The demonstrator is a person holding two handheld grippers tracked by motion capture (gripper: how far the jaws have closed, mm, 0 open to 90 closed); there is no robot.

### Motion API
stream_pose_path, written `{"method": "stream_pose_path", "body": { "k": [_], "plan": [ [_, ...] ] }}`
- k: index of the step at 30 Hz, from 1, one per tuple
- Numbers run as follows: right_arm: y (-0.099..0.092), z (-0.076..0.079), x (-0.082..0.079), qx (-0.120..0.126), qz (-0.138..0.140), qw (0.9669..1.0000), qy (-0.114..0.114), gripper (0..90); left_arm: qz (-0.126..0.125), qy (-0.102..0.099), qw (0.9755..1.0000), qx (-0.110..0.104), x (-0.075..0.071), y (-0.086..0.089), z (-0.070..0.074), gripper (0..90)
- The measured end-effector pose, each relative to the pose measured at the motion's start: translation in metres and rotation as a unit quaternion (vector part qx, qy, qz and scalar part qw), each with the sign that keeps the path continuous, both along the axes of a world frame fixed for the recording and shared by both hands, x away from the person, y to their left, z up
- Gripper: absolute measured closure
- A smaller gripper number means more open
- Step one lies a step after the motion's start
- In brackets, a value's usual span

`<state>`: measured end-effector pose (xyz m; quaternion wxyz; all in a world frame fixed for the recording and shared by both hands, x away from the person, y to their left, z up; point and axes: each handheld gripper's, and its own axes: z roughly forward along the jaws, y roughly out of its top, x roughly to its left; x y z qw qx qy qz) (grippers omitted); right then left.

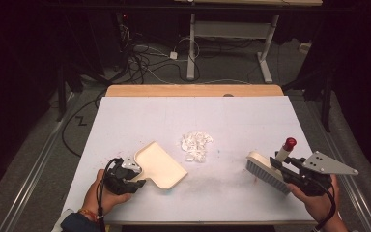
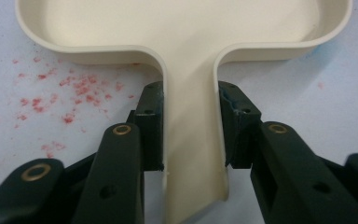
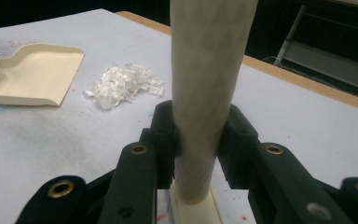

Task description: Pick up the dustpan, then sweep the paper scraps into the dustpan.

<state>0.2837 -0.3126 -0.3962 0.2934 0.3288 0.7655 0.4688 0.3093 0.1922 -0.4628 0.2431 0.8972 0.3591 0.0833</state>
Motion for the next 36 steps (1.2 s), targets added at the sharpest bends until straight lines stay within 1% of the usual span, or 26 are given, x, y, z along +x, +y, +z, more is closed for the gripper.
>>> {"method": "stream_pose_path", "body": {
  "k": [2, 6, 8, 10, 11, 12, 13, 14, 15, 17, 18, 19, 20, 21, 22, 23, 25, 26, 27, 28, 29, 30, 31, 32, 33, 36],
  "plan": [
    [0.001, 0.001, 0.004, 0.003, -0.003, 1.0000, -0.001, 71.0, 0.000, 0.001, 1.0000, 0.000, 0.000, 0.000, 0.000, 63.6],
    [0.001, 0.005, 0.018, 0.011, -0.014, 0.9998, -0.009, 71.1, -0.001, 0.001, 1.0000, 0.002, 0.001, 0.000, 0.002, 63.6],
    [0.002, 0.005, 0.026, 0.016, -0.019, 0.9997, -0.006, 71.0, -0.001, 0.001, 1.0000, 0.000, 0.001, 0.000, 0.001, 63.6],
    [0.004, 0.004, 0.035, 0.012, -0.021, 0.9997, -0.008, 71.1, -0.001, 0.002, 1.0000, 0.000, 0.000, 0.000, 0.000, 63.6],
    [0.006, 0.005, 0.041, 0.011, -0.027, 0.9995, -0.007, 71.0, -0.001, 0.002, 1.0000, 0.001, 0.000, 0.000, 0.000, 63.6],
    [0.006, 0.005, 0.041, 0.011, -0.027, 0.9995, -0.007, 71.0, -0.001, 0.002, 1.0000, 0.001, 0.000, 0.000, 0.000, 63.6],
    [0.009, 0.005, 0.051, 0.008, -0.037, 0.9992, -0.013, 71.0, -0.001, 0.003, 1.0000, 0.001, 0.000, 0.000, 0.000, 63.6],
    [0.009, 0.005, 0.051, 0.008, -0.037, 0.9992, -0.013, 71.0, -0.001, 0.003, 1.0000, 0.003, 0.000, -0.001, 0.000, 63.6],
    [0.011, 0.007, 0.064, 0.016, -0.045, 0.9988, -0.013, 71.0, -0.002, 0.003, 1.0000, 0.005, 0.000, -0.001, 0.000, 63.6],
    [0.016, 0.008, 0.076, 0.034, -0.051, 0.9981, -0.009, 71.0, -0.002, 0.004, 1.0000, 0.005, 0.001, -0.001, 0.000, 63.6],
    [0.016, 0.008, 0.076, 0.034, -0.051, 0.9981, -0.009, 71.0, -0.003, 0.003, 1.0000, 0.006, 0.001, -0.001, 0.000, 63.6],
    [0.024, 0.010, 0.089, 0.034, -0.049, 0.9981, -0.014, 71.1, -0.003, 0.003, 1.0000, 0.006, 0.001, -0.001, 0.001, 63.6],
    [0.024, 0.010, 0.089, 0.034, -0.049, 0.9981, -0.014, 71.1, -0.003, 0.004, 1.0000, 0.006, 0.001, -0.001, 0.000, 63.6],
    [0.034, 0.012, 0.102, 0.024, -0.055, 0.9979, -0.024, 71.1, -0.003, 0.003, 1.0000, 0.006, 0.001, -0.001, 0.000, 63.6],
    [0.034, 0.012, 0.102, 0.024, -0.055, 0.9979, -0.024, 71.1, -0.003, 0.003, 1.0000, 0.005, 0.001, -0.002, 0.000, 63.6],
    [0.042, 0.013, 0.115, 0.034, -0.064, 0.9970, -0.029, 71.1, -0.003, 0.003, 1.0000, 0.008, 0.001, -0.002, -0.001, 63.6],
    [0.052, 0.012, 0.128, 0.051, -0.068, 0.9962, -0.020, 71.0, -0.003, 0.005, 1.0000, 0.007, 0.001, -0.002, -0.001, 63.6],
    [0.052, 0.012, 0.128, 0.051, -0.068, 0.9962, -0.020, 71.0, -0.003, 0.005, 1.0000, 0.007, 0.002, -0.002, -0.001, 63.6],
    [0.057, 0.010, 0.135, 0.053, -0.070, 0.9960, -0.017, 71.1, -0.004, 0.005, 0.9999, 0.008, 0.002, -0.002, -0.001, 63.6],
    [0.063, 0.009, 0.140, 0.050, -0.073, 0.9959, -0.017, 71.1, -0.004, 0.004, 1.0000, 0.007, 0.001, -0.003, -0.001, 63.6],
    [0.077, 0.006, 0.150, 0.039, -0.076, 0.9962, -0.018, 71.1, -0.006, 0.003, 0.9999, 0.009, 0.001, -0.004, -0.001, 63.6],
    [0.083, 0.005, 0.154, 0.038, -0.076, 0.9962, -0.020, 71.1, -0.007, 0.004, 0.9999, 0.008, 0.001, -0.004, -0.001, 63.6],
    [0.083, 0.005, 0.154, 0.038, -0.076, 0.9962, -0.020, 71.1, -0.008, 0.005, 0.9999, 0.006, 0.002, -0.004, -0.001, 63.6],
    [0.095, 0.002, 0.160, 0.041, -0.076, 0.9961, -0.018, 71.1, -0.009, 0.005, 0.9999, 0.007, 0.002, -0.004, -0.001, 63.6],
    [0.101, 0.001, 0.163, 0.042, -0.075, 0.9961, -0.020, 71.1, -0.009, 0.005, 0.9999, 0.006, 0.003, -0.004, -0.001, 63.6],
    [0.114, -0.002, 0.167, 0.029, -0.074, 0.9964, -0.030, 71.1, -0.011, 0.004, 0.9999, 0.006, 0.004, -0.005, -0.002, 63.6]
  ]
}}
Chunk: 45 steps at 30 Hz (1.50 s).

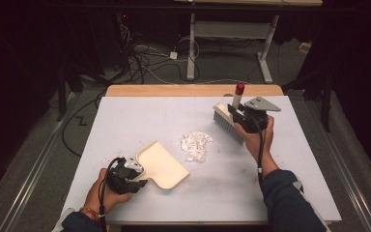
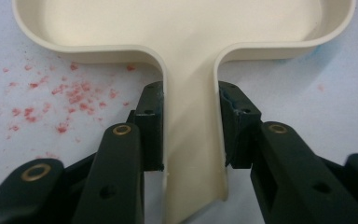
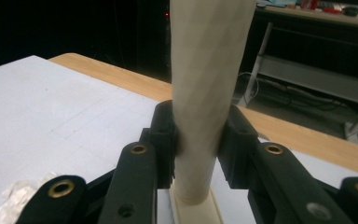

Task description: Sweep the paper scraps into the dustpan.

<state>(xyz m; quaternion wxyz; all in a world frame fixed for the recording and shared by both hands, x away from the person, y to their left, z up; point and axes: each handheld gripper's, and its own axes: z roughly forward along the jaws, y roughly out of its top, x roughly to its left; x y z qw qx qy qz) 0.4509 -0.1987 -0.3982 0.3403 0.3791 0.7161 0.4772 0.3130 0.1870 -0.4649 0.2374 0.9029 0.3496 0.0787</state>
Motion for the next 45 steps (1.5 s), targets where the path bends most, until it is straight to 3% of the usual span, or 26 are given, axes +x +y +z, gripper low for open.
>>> {"method": "stream_pose_path", "body": {
  "k": [4, 6, 8, 14, 18, 32, 45],
  "plan": [
    [0.027, -0.008, 0.004, -0.006, 0.014, 0.9999, 0.002, 71.1, -0.001, -0.001, 1.0000, 0.001, 0.000, 0.000, -0.001, 63.6],
    [0.032, -0.009, 0.004, -0.011, 0.020, 0.9998, 0.001, 71.1, -0.001, -0.001, 1.0000, 0.002, 0.000, 0.000, -0.001, 63.6],
    [0.038, -0.011, 0.003, -0.001, 0.031, 0.9995, 0.007, 70.8, -0.002, -0.001, 1.0000, 0.000, 0.000, 0.000, -0.001, 63.6],
    [0.059, -0.015, -0.013, 0.022, 0.070, 0.9973, 0.008, 70.7, -0.002, 0.001, 1.0000, -0.002, 0.000, -0.001, -0.001, 63.5],
    [0.070, -0.020, -0.023, 0.026, 0.074, 0.9969, 0.007, 70.2, -0.005, 0.003, 1.0000, 0.000, 0.001, -0.004, -0.002, 63.6],
    [0.085, -0.024, -0.040, 0.044, 0.094, 0.9946, 0.003, 69.3, -0.002, 0.006, 1.0000, -0.002, 0.005, -0.011, -0.003, 63.5],
    [0.109, -0.028, -0.065, 0.048, 0.147, 0.9880, -0.003, 69.0, 0.003, 0.009, 1.0000, -0.004, 0.010, -0.019, -0.002, 63.4]
  ]
}}
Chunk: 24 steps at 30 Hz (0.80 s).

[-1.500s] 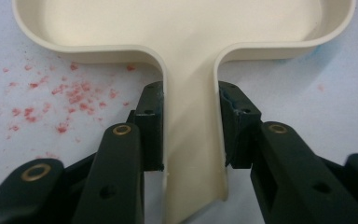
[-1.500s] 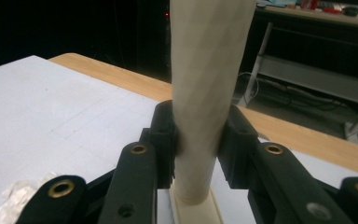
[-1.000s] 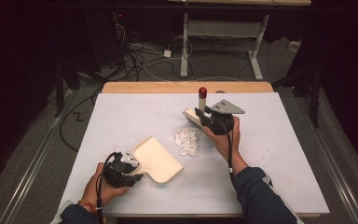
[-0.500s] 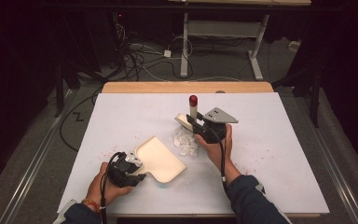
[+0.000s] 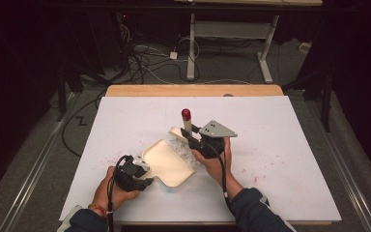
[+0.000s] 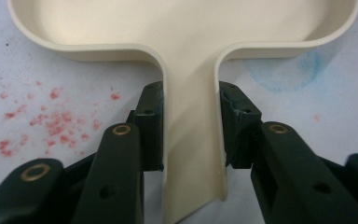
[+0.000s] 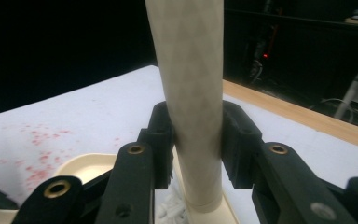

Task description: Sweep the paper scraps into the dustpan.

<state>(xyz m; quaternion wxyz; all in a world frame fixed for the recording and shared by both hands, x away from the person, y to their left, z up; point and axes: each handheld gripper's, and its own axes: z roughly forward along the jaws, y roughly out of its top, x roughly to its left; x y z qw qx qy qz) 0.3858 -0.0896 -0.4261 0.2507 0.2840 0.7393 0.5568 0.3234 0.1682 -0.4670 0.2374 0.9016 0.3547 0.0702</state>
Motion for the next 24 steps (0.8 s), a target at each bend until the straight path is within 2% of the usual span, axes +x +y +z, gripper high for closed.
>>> {"method": "stream_pose_path", "body": {
  "k": [7, 13, 18, 24],
  "plan": [
    [0.018, 0.002, -0.014, -0.004, 0.032, 0.9995, -0.001, 69.7, 0.000, -0.001, 1.0000, 0.002, 0.001, -0.004, 0.000, 63.4],
    [0.025, 0.008, -0.022, 0.004, 0.056, 0.9984, 0.003, 71.0, 0.000, -0.001, 1.0000, -0.003, 0.001, -0.003, -0.001, 63.4],
    [0.027, 0.014, -0.026, -0.003, 0.062, 0.9980, -0.006, 71.1, -0.006, -0.001, 1.0000, 0.000, 0.000, -0.001, 0.000, 63.4],
    [0.020, 0.029, -0.026, 0.014, 0.063, 0.9978, -0.012, 71.1, -0.007, -0.001, 1.0000, 0.000, -0.002, 0.002, 0.000, 63.4]
  ]
}}
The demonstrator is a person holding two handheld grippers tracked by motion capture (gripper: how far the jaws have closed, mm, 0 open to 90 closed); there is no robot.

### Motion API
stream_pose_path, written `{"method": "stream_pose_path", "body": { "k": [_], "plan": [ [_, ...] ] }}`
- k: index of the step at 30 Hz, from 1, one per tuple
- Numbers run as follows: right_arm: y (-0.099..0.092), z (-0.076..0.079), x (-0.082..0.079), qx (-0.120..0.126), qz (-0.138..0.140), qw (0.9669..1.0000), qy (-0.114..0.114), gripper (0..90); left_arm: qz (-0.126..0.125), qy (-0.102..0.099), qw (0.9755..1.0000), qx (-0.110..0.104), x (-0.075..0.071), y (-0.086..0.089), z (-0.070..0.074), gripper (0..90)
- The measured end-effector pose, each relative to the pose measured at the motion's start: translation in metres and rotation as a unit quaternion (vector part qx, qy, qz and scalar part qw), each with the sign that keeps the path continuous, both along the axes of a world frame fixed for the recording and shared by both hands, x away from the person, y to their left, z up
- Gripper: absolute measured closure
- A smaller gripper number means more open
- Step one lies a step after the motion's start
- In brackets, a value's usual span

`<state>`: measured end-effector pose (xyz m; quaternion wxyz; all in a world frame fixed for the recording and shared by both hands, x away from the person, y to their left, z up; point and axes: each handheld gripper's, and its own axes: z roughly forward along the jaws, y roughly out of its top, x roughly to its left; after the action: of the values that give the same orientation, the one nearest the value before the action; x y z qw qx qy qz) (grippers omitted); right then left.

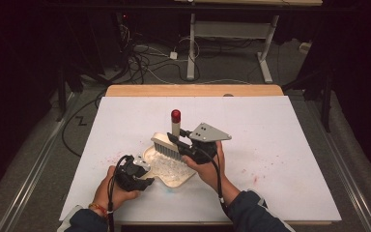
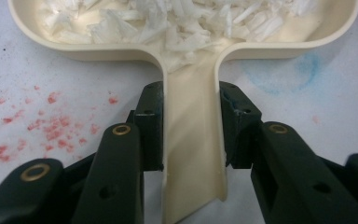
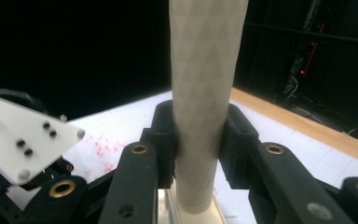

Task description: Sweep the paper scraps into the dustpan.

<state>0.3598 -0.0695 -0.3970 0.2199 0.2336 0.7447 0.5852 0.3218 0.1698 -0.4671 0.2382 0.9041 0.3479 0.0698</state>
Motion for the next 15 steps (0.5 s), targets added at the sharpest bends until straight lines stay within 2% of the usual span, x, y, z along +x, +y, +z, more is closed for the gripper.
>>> {"method": "stream_pose_path", "body": {
  "k": [4, 7, 13, 15],
  "plan": [
    [-0.012, 0.013, 0.001, 0.020, -0.015, 0.9997, -0.004, 71.0, -0.002, 0.000, 1.0000, 0.002, -0.001, 0.003, 0.000, 63.4],
    [-0.017, 0.017, 0.002, 0.026, -0.018, 0.9995, -0.005, 71.1, -0.003, 0.000, 1.0000, 0.005, -0.003, 0.004, 0.000, 63.4],
    [-0.033, 0.023, -0.001, 0.017, -0.039, 0.9990, -0.009, 71.0, -0.004, 0.002, 1.0000, 0.006, -0.006, 0.008, 0.000, 63.4],
    [-0.040, 0.021, -0.003, 0.006, -0.045, 0.9989, -0.007, 71.1, -0.004, 0.002, 1.0000, 0.006, -0.007, 0.009, 0.000, 63.4]
  ]
}}
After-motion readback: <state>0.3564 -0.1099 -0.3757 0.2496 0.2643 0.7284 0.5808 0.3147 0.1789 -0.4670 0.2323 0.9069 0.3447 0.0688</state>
